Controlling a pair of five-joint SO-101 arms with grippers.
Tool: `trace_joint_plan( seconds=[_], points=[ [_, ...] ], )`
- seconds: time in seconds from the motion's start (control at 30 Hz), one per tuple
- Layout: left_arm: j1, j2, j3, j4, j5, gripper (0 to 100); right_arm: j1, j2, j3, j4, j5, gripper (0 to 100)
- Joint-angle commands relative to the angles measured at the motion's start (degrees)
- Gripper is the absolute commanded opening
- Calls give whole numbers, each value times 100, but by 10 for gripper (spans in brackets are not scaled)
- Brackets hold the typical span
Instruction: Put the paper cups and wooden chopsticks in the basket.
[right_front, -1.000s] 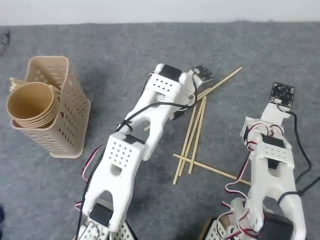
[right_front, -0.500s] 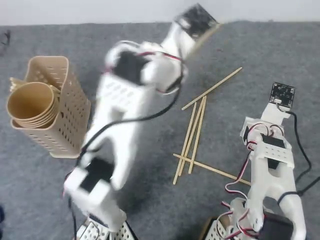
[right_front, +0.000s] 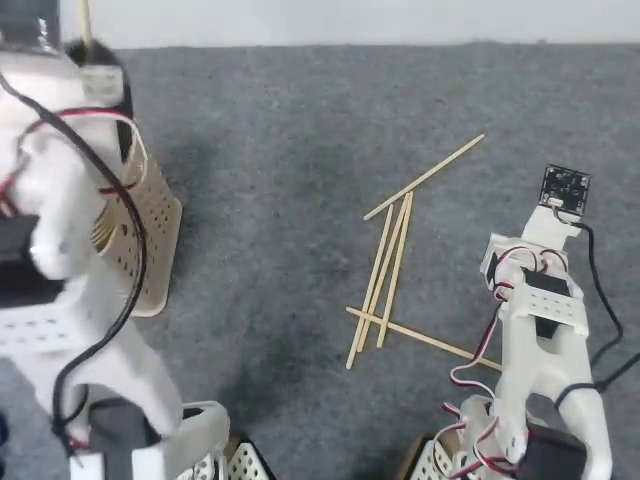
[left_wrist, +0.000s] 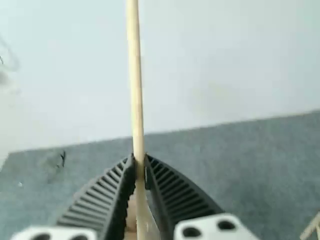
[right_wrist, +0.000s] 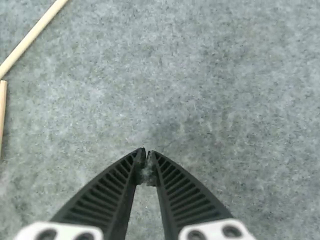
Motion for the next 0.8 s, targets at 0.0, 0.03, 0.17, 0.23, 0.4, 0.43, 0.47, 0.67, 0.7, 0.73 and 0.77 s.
trace_joint_plan(
  seconds=[0.0,0.03,0.17,0.23,0.4,0.43,0.47,0.67,0.7,0.73,0.77],
  points=[
    [-70,-378,84,571,114,10,-66,-145,-18,-92,0,8],
    [-18,-484,136,738,114,10,-66,-145,-18,-84,0,8],
    [79,-993,831,844,141,10,-66,-136,-18,-101,0,8],
    [211,-1354,1446,844,193,10,-66,-136,-18,-101,0,8],
    [158,-2101,2642,-352,211,10,-66,-136,-18,-101,0,8],
    [-62,-2154,2976,-914,264,10,-66,-136,-18,-101,0,8],
    [-290,-2163,3380,-1503,431,10,-66,-136,-18,-101,0,8],
    [-976,-2224,6448,-5538,774,11,-66,-136,-18,-101,0,8],
    [-993,-2224,6730,-5978,765,11,-66,-136,-18,-101,0,8],
    [-993,-2207,6967,-6321,747,11,-66,-136,-18,-101,0,8],
    [-993,-2171,7143,-6629,738,11,-75,-136,-18,-101,0,8]
  ],
)
